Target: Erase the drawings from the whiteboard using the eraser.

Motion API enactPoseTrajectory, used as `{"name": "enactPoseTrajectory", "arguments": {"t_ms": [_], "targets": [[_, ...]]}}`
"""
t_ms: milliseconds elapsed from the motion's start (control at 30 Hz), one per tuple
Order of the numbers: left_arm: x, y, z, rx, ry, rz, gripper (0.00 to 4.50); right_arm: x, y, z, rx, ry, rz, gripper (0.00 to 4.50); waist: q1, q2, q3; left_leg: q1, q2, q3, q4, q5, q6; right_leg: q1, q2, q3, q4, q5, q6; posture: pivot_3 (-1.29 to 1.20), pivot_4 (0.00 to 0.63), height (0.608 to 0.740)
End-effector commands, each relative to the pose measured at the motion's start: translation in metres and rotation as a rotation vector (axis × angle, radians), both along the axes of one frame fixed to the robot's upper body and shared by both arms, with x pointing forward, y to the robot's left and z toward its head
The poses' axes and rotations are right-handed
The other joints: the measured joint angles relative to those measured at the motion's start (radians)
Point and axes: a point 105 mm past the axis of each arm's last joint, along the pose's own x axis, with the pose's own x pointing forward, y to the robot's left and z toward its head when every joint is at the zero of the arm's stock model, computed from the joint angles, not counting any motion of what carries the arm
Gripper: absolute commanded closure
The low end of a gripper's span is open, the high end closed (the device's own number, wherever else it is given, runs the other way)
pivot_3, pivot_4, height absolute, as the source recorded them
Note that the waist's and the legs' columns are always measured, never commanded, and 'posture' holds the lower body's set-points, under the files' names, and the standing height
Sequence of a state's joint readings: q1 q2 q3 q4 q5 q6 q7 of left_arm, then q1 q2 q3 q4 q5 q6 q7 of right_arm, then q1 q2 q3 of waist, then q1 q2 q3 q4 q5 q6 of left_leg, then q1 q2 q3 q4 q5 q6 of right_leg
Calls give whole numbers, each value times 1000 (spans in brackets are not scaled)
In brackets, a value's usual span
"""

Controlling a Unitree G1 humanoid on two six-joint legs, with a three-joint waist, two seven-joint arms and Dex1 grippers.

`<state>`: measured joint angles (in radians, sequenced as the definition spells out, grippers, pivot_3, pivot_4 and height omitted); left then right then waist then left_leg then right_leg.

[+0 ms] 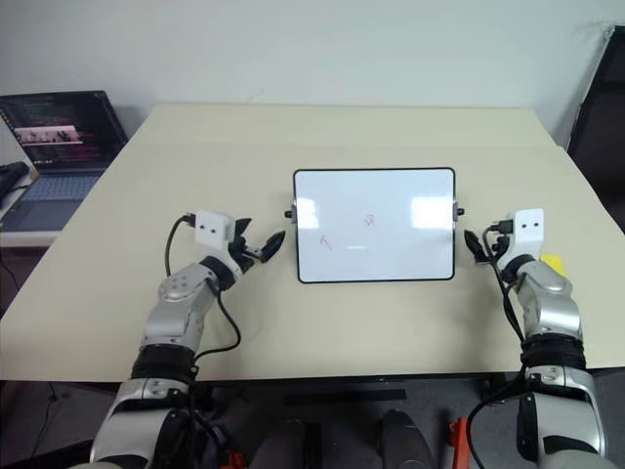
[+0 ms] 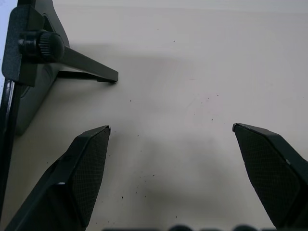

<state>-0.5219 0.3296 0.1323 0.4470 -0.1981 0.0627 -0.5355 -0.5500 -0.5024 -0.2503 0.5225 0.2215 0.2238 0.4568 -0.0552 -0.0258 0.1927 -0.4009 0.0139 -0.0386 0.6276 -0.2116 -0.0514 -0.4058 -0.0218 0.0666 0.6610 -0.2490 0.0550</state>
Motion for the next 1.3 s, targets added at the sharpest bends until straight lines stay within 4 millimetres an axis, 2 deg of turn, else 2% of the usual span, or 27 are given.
{"name": "enactPoseTrajectory", "arguments": {"t_ms": [33, 133, 267, 333, 367, 433, 567, 700, 833, 933, 1100, 1300], "targets": [[1, -1, 18, 9, -68, -15, 0, 2, 3, 20, -7, -62, 12, 34, 0, 0, 0, 0, 0, 0, 0, 0, 0, 0, 0, 0, 0, 0, 0, 0, 150, 740], [2, 2, 26, 5, -92, -17, 0, 2, 2, 28, 1, -81, 11, 34, 0, 0, 0, 0, 0, 0, 0, 0, 0, 0, 0, 0, 0, 0, 0, 0, 150, 740], [-13, 6, 50, 11, -121, -135, 0, -1, -6, 42, -21, -92, 20, 34, -2, 0, 0, 0, 0, 0, 0, 0, 0, 0, 0, 0, 0, 0, 0, 0, 150, 740], [-33, 17, 75, 14, -115, -279, 0, -10, -21, 52, -16, -97, -3, 34, -3, 0, 0, 0, 0, 0, 0, 0, 0, -1, 0, 0, 0, 0, 0, 0, 150, 740], [-44, 14, 89, 2, -122, -370, 0, -15, -29, 57, -12, -99, -15, 34, -4, 0, 1, 0, 0, 0, -1, 0, 0, -1, 0, 0, 0, 0, 0, 0, 150, 740], [-62, 2, 107, -19, -129, -511, 0, -23, -42, 63, 9, -94, -30, 34, 0, 0, 1, -2, 0, 0, -1, 0, 0, -2, 0, -1, 0, 0, 0, 0, 150, 740], [-81, -49, 124, 11, -111, -748, 0, -36, -73, 68, 46, -69, -96, 34, 19, 0, 1, -1, 0, -1, 1, 0, 0, 2, -1, -2, -3, -2, 4, 0, 150, 740], [-81, -118, 112, 74, -97, -908, 0, -44, -93, 58, 30, 19, -130, 34, 24, -1, 1, -1, -1, 0, 2, 0, 0, 2, -1, 0, -3, -1, 6, 0, 150, 740], [-76, -166, 90, 131, -88, -965, 0, -47, -100, 46, 8, 96, -126, 34, 12, -1, 1, -1, -1, 1, 2, 0, 1, 1, 0, 2, -3, -1, 6, 0, 150, 740], [-76, -196, 84, 136, -105, -1013, 0, -49, -113, 37, -3, 153, -168, 34, 0, 0, 0, 0, -1, 2, 1, 0, 1, 0, 1, 4, -3, -2, 5, 0, 150, 740], [-81, -222, 85, 130, -139, -1067, 0, -51, -120, 27, 6, 220, -165, 34, -6, 0, 0, 0, -1, 3, 1, 0, 1, 0, 1, 5, -3, -2, 6, 0, 150, 740], [-86, -224, 85, 120, -137, -1086, 0, -52, -123, 14, 34, 278, -167, 34, -5, 0, 0, 1, -1, 4, 1, 0, 1, 0, 1, 5, -3, -2, 6, 0, 150, 740]]}}
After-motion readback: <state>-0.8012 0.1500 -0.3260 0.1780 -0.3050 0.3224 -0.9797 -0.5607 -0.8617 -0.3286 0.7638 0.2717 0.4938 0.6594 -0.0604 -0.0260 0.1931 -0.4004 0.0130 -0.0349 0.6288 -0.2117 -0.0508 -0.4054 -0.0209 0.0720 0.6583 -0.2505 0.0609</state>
